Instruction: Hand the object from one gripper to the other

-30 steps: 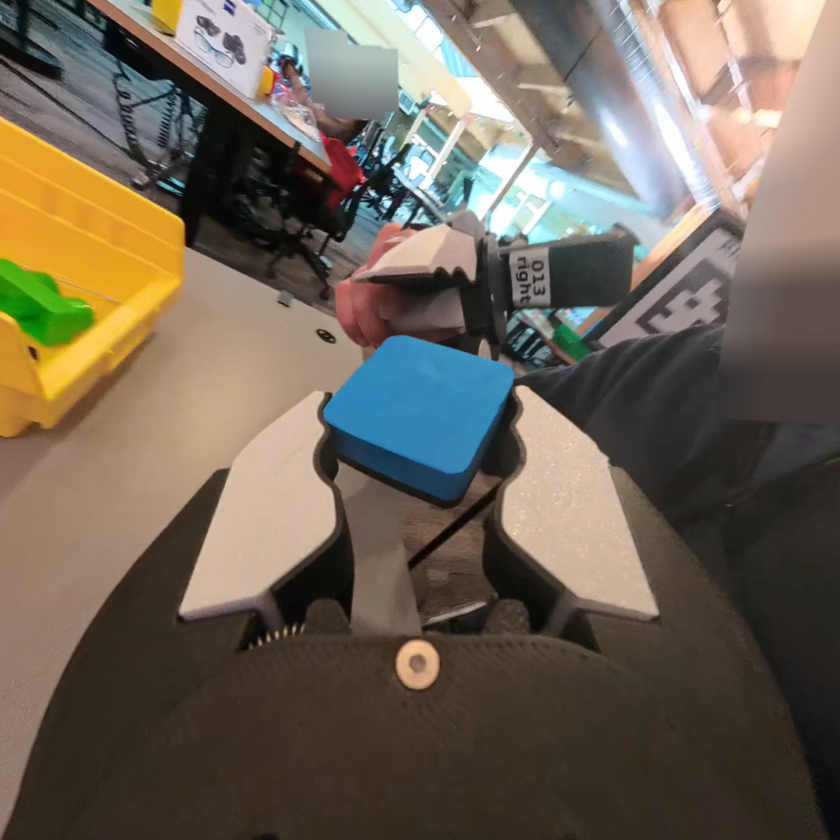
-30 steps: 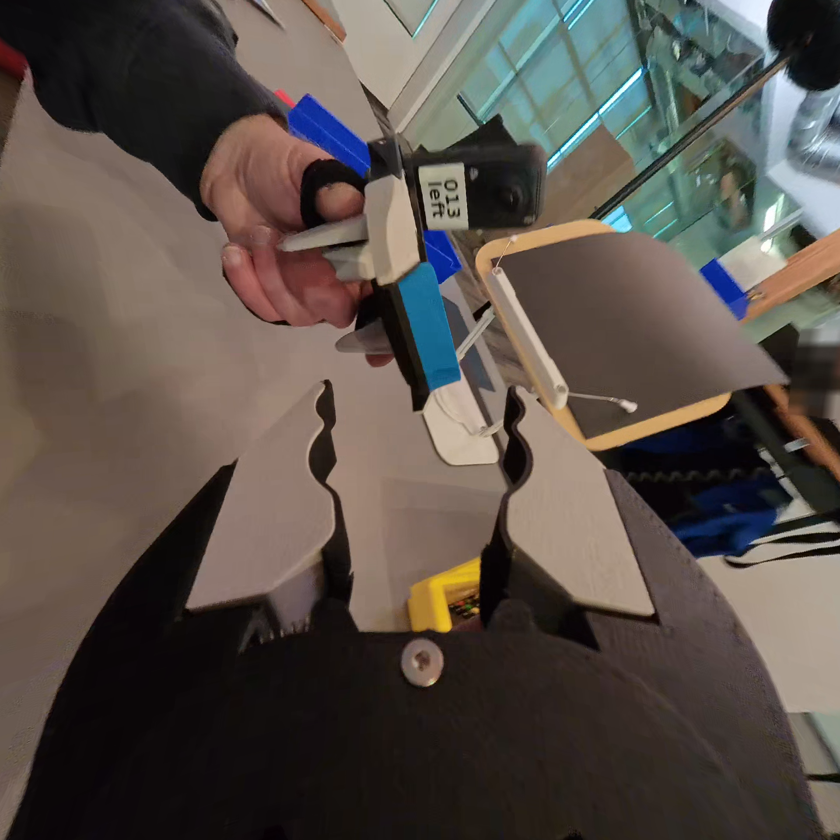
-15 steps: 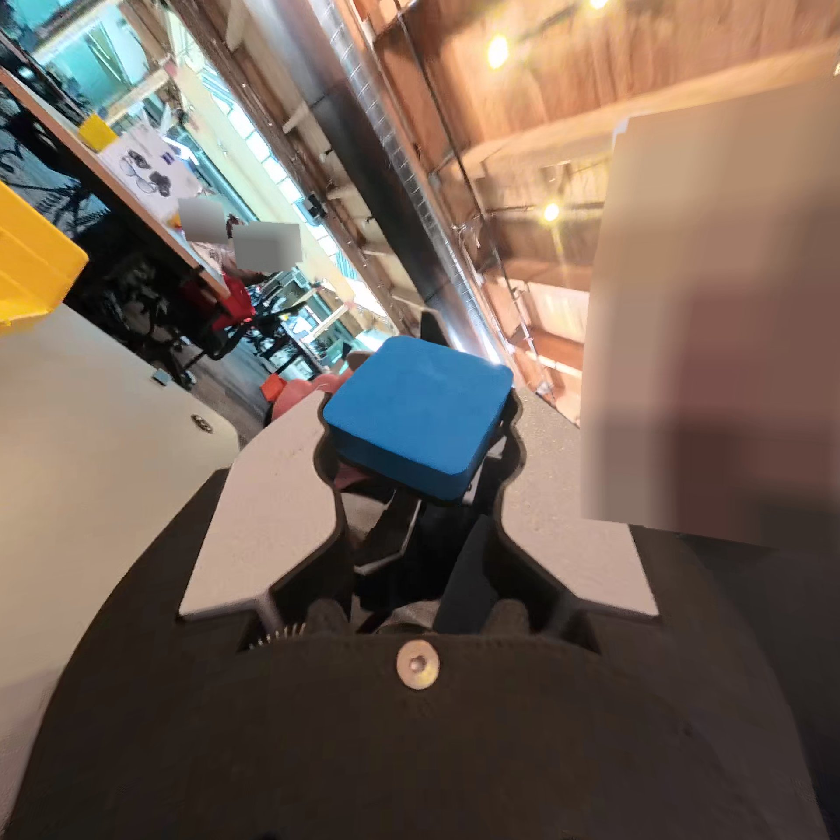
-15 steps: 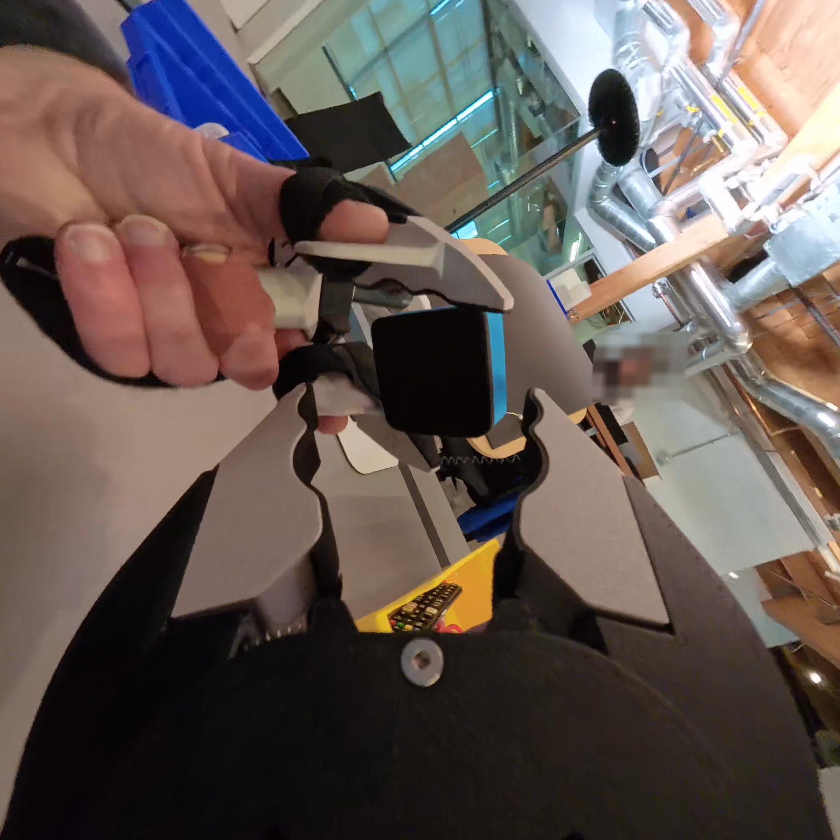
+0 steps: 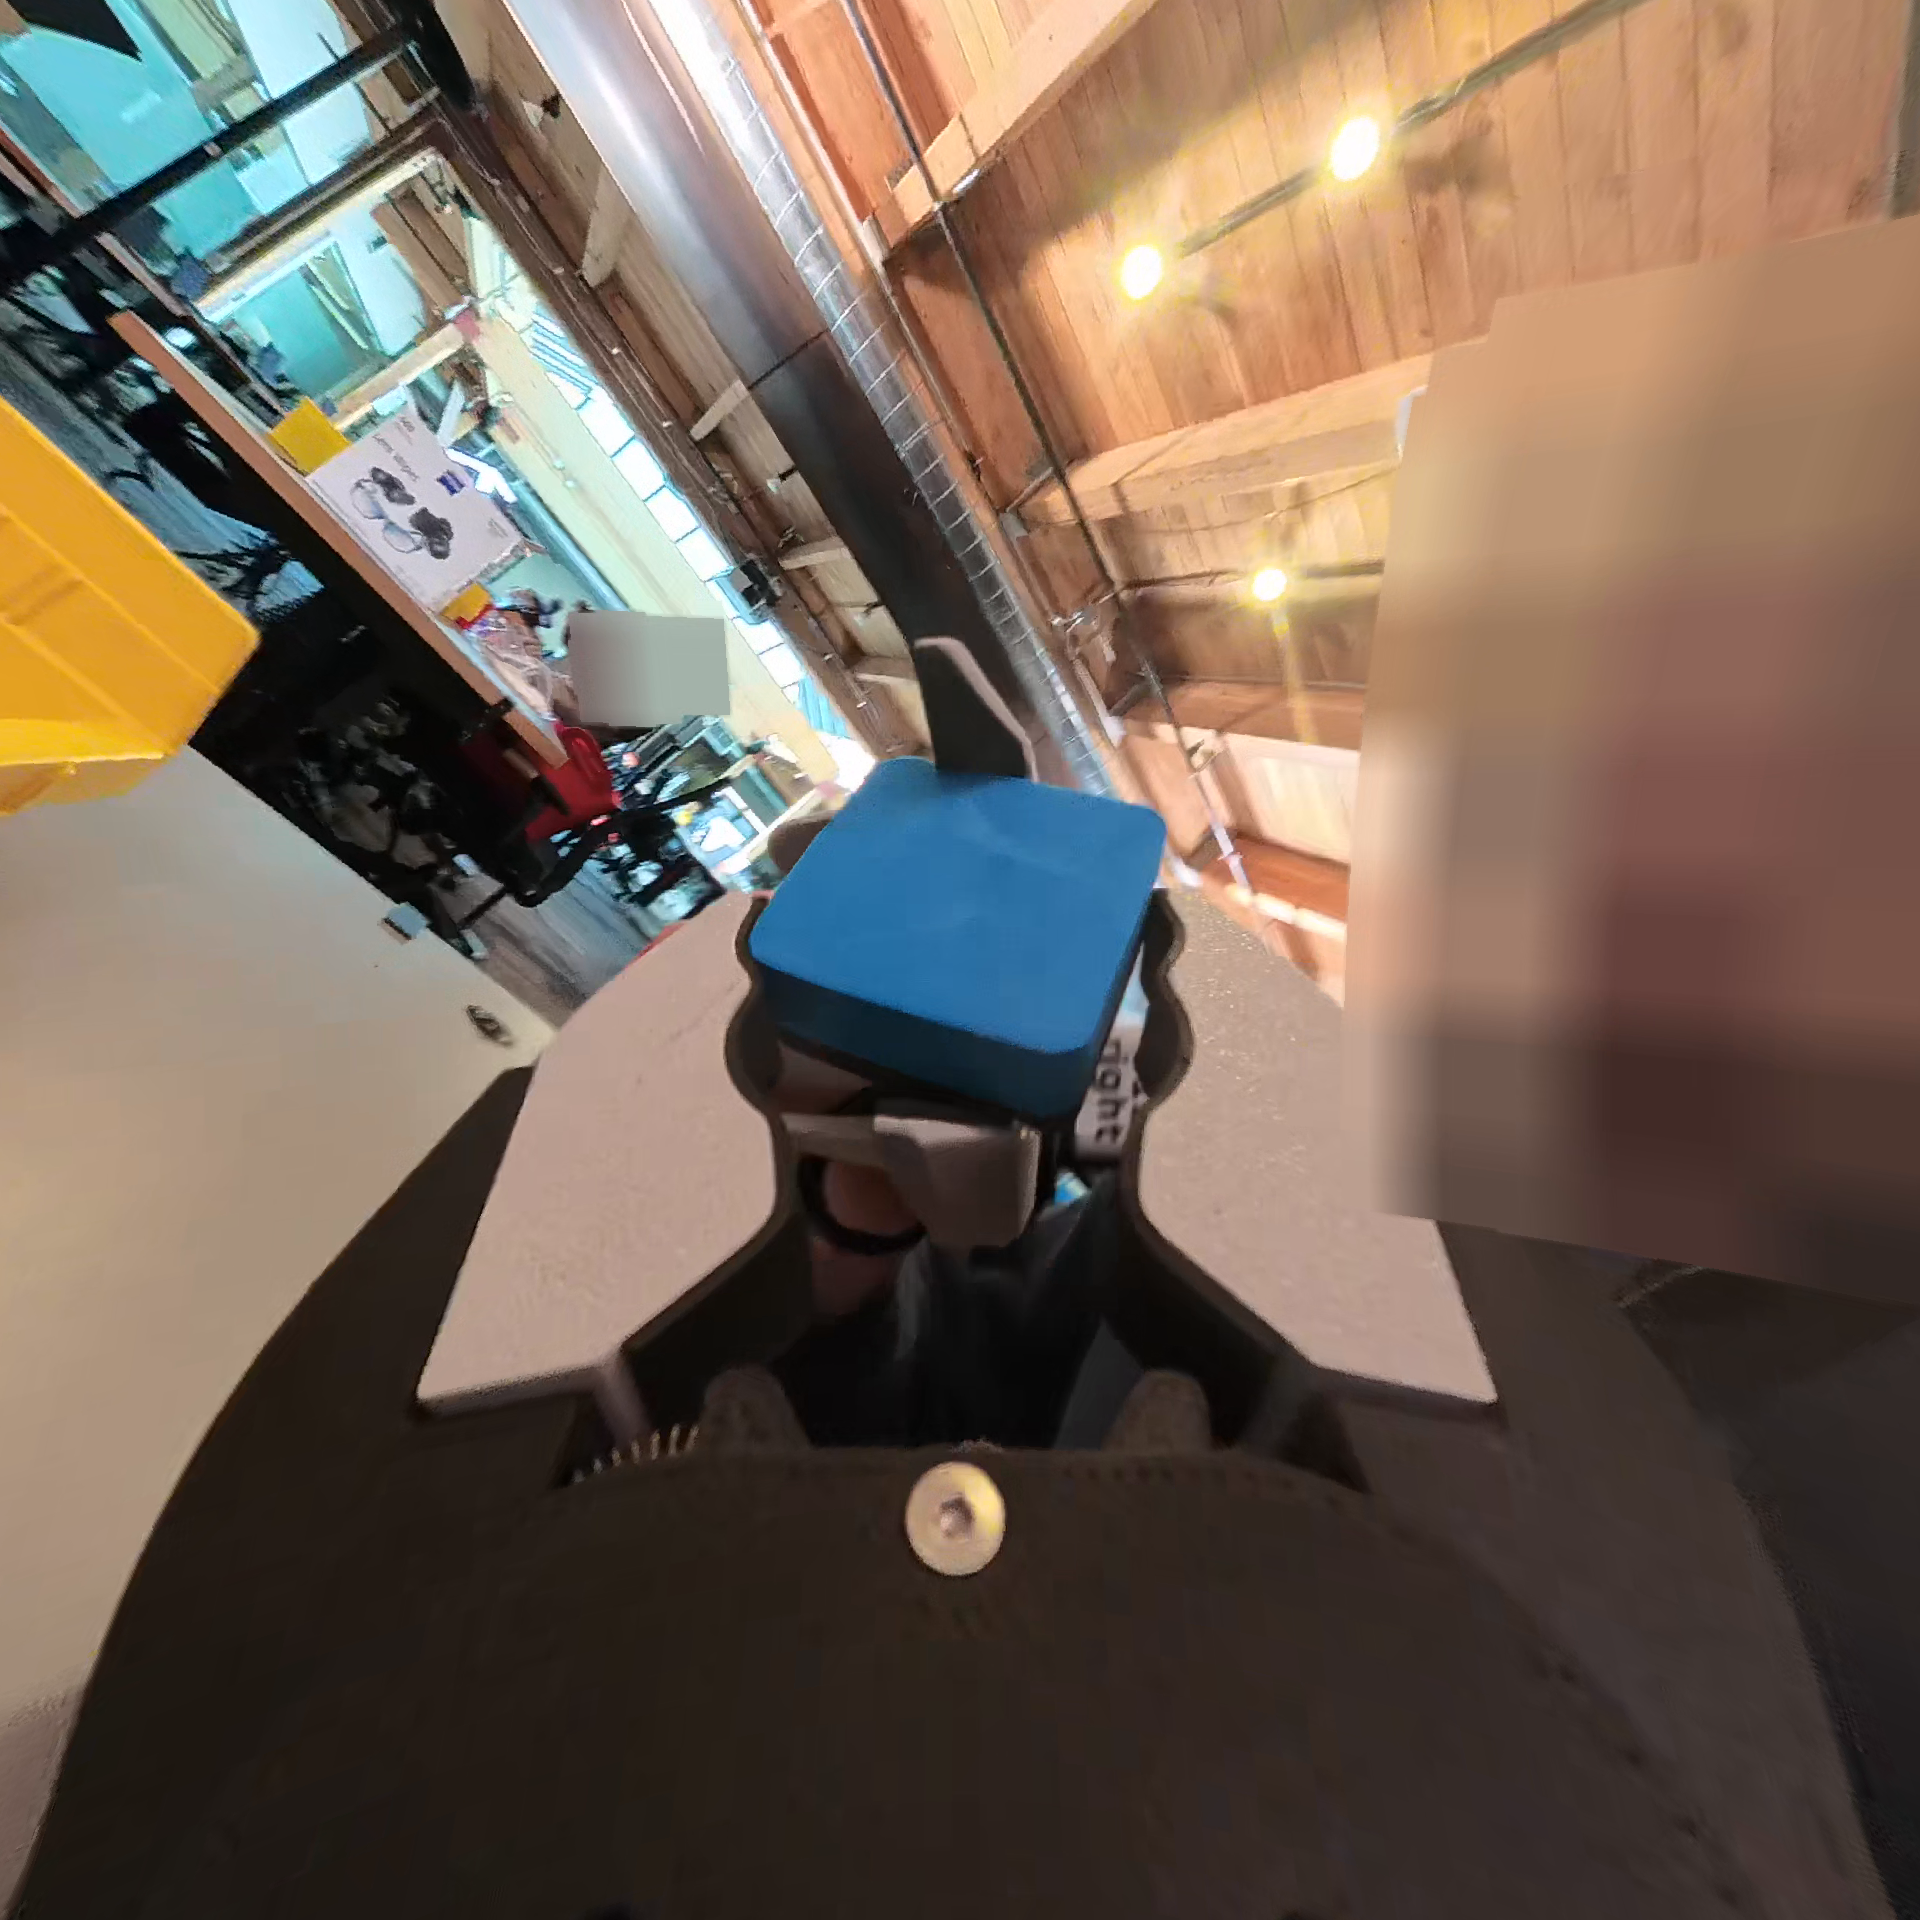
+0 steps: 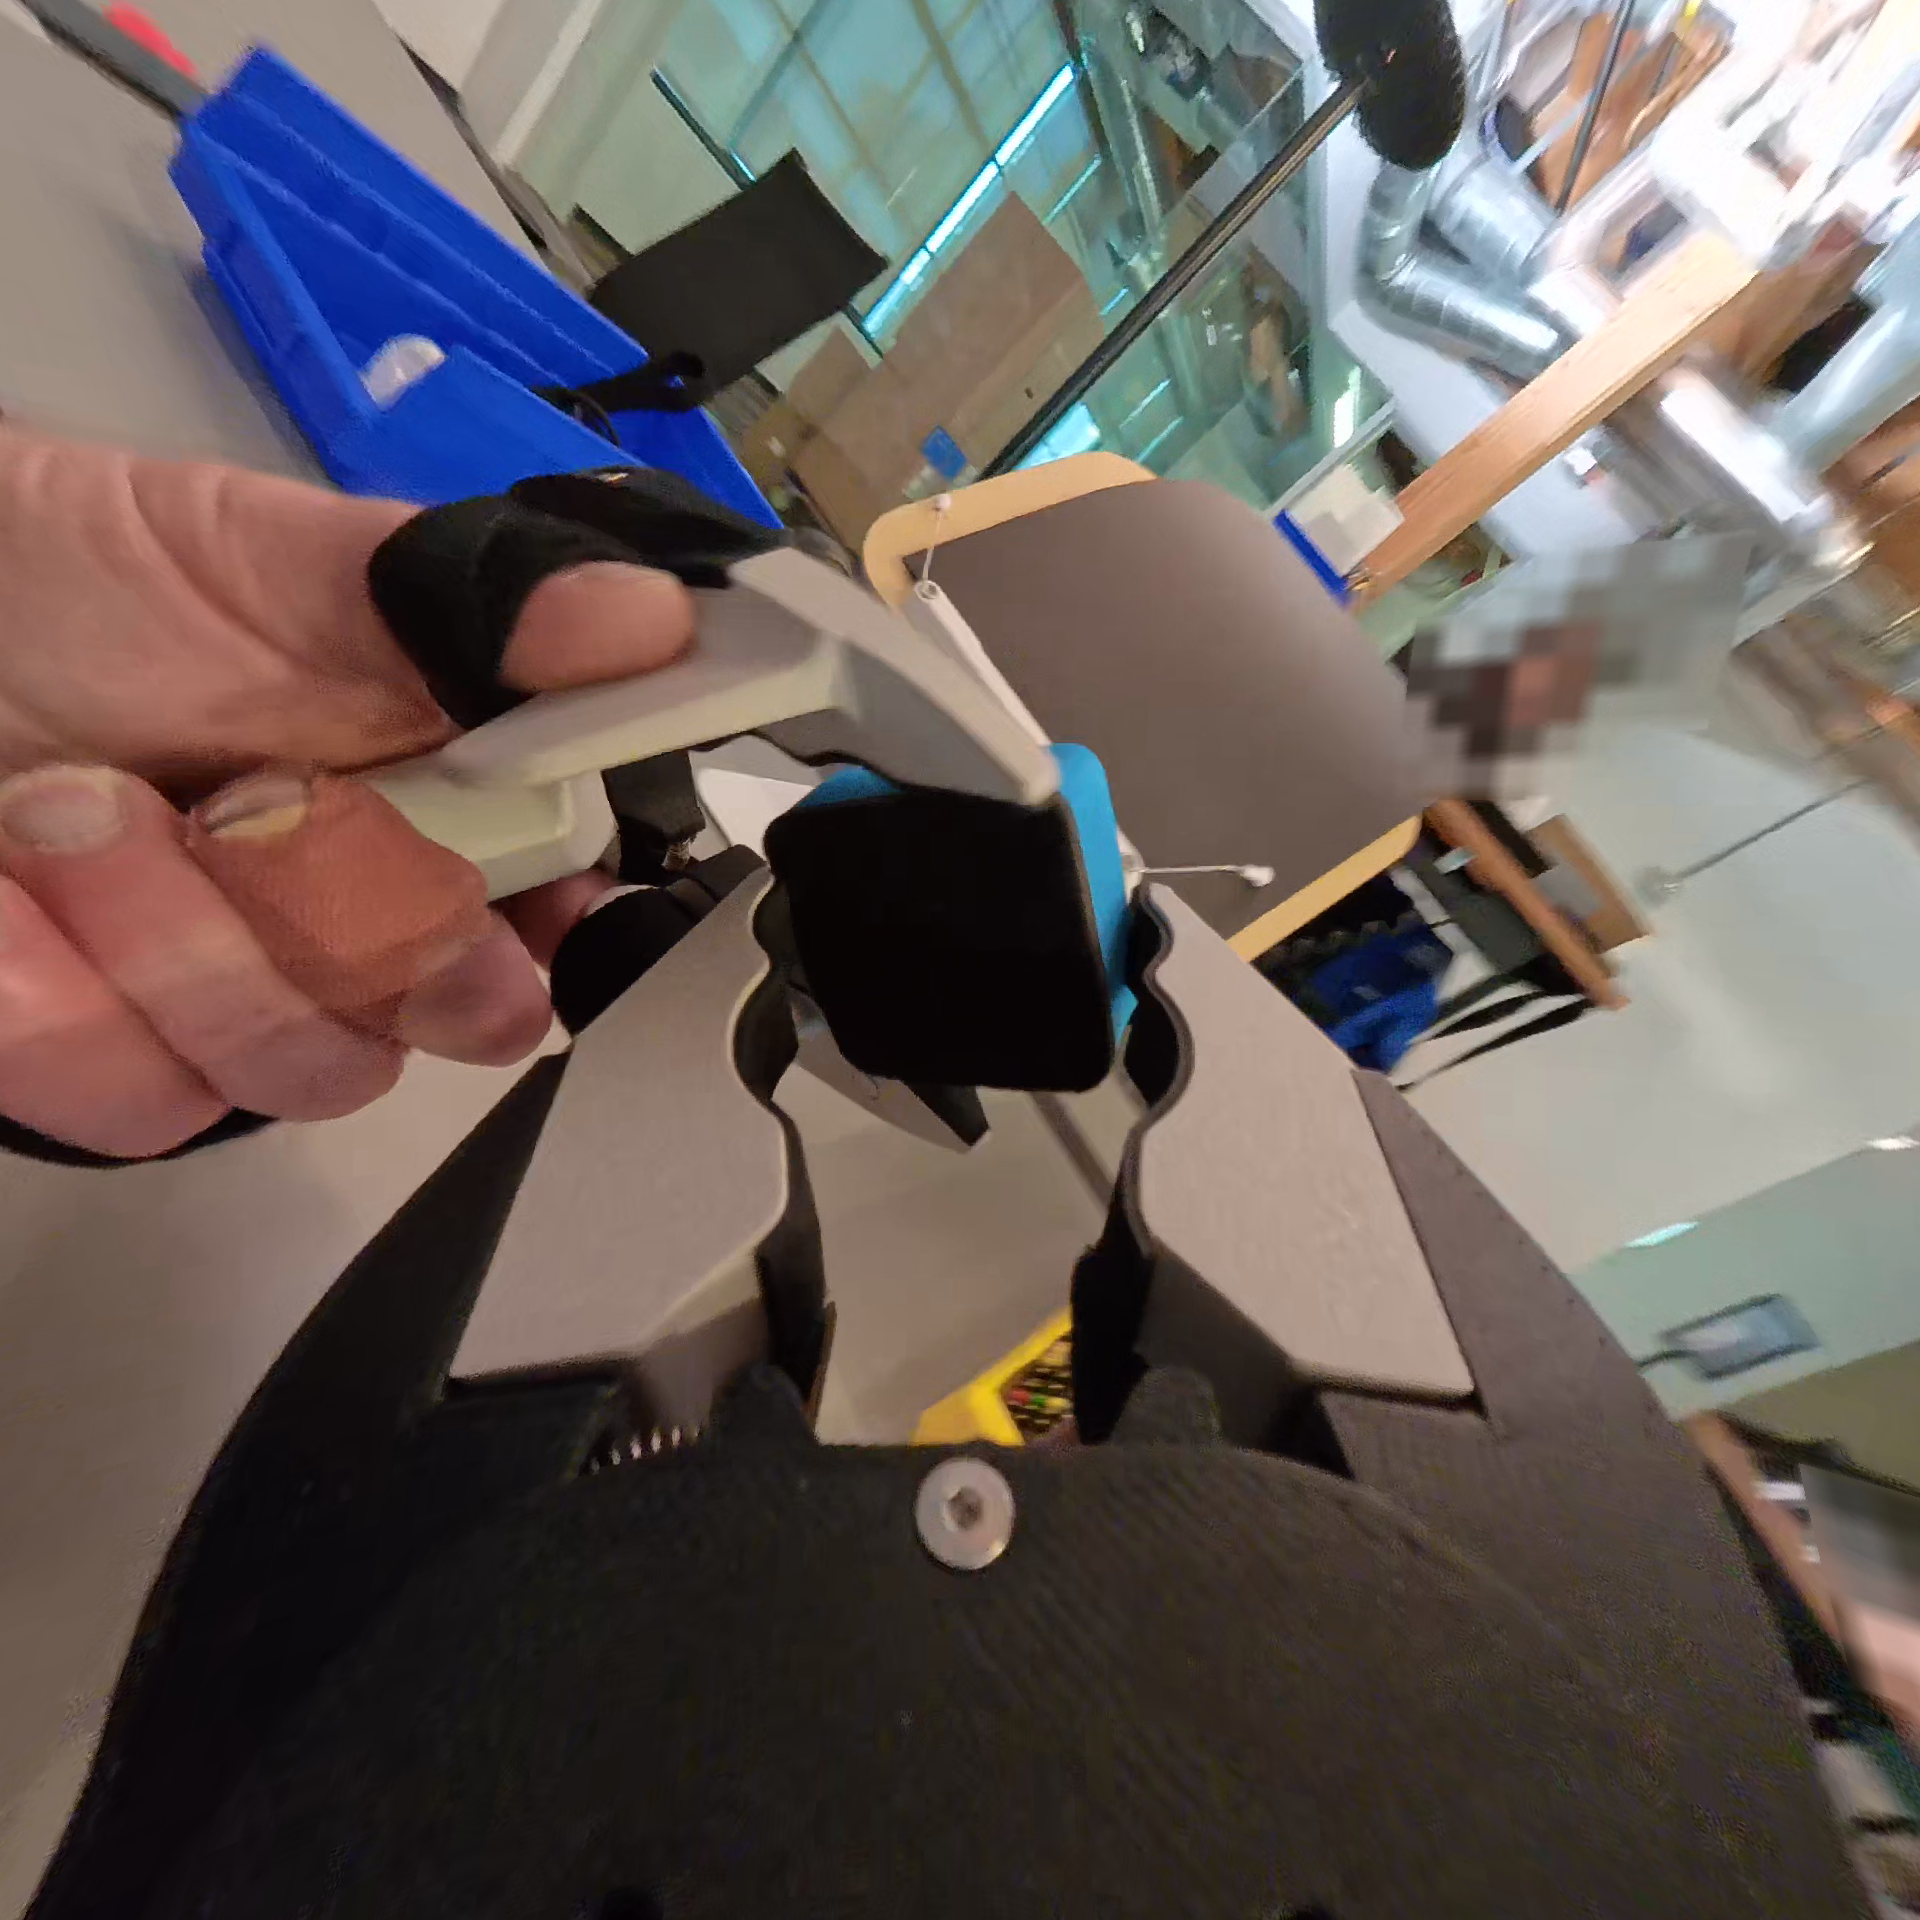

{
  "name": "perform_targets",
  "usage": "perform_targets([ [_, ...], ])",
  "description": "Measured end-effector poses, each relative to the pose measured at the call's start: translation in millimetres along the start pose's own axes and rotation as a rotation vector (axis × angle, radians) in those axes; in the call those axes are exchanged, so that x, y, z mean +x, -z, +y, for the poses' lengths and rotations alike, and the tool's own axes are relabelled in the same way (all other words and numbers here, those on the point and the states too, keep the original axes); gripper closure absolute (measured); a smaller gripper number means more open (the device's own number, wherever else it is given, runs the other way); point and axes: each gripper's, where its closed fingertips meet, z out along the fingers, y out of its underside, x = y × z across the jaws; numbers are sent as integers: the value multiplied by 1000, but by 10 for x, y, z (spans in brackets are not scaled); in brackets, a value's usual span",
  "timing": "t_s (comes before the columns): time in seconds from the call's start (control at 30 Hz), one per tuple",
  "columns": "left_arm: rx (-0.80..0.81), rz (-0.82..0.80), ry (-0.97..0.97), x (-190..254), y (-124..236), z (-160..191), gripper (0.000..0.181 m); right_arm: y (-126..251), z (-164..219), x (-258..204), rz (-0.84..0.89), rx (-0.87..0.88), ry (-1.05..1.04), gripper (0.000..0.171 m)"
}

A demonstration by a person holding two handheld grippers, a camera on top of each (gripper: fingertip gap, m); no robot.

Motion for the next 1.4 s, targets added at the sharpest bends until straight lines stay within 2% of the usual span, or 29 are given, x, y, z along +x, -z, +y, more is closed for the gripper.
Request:
perform_targets([
  [0.03, -12, -33, -34, -25, 23, -1, 114, 9, 11, 25, -38, 10, -88, 110],
  [0.13, -19, -164, -200, -83, 162, -93, 106, 47, 35, 58, -211, 47, -346, 111],
  [0.2, -75, -262, -387, -65, 253, -150, 107, 86, 44, 47, -364, 70, -537, 111],
  [0.27, -209, -360, -653, -20, 278, -138, 107, 140, 28, 5, -545, 94, -725, 111],
  [0.33, -382, -436, -937, 23, 258, -109, 105, 200, 45, -91, -717, 72, -816, 110],
  [0.43, -645, -477, -1254, 47, 200, -61, 104, 297, 61, -256, -929, 14, -826, 110],
  [0.53, -888, -459, -1452, 18, 162, 24, 105, 388, 64, -353, -1103, -37, -812, 111],
  [0.7, -1229, -388, -1643, -135, 179, 276, 111, 539, 41, -500, -1343, -116, -715, 110],
  [0.77, -1320, -381, -1684, -229, 216, 340, 114, 601, 74, -575, -1420, -171, -665, 110],
  [0.97, -1440, -317, -1755, -339, 263, 534, 148, 736, 109, -759, -1569, -238, -599, 110],
  [1.03, -1437, -327, -1777, -371, 272, 560, 151, 728, 145, -763, -1567, -241, -600, 110],
  [1.23, -1299, -467, -1774, -407, 276, 420, 157, 564, 144, -579, -1420, -136, -696, 112],
  [1.3, -1235, -502, -1764, -370, 257, 360, 158, 530, 170, -520, -1362, -105, -718, 104],
  [1.4, -1144, -568, -1787, -340, 238, 234, 158, 496, 113, -394, -1288, -3, -801, 101],
])
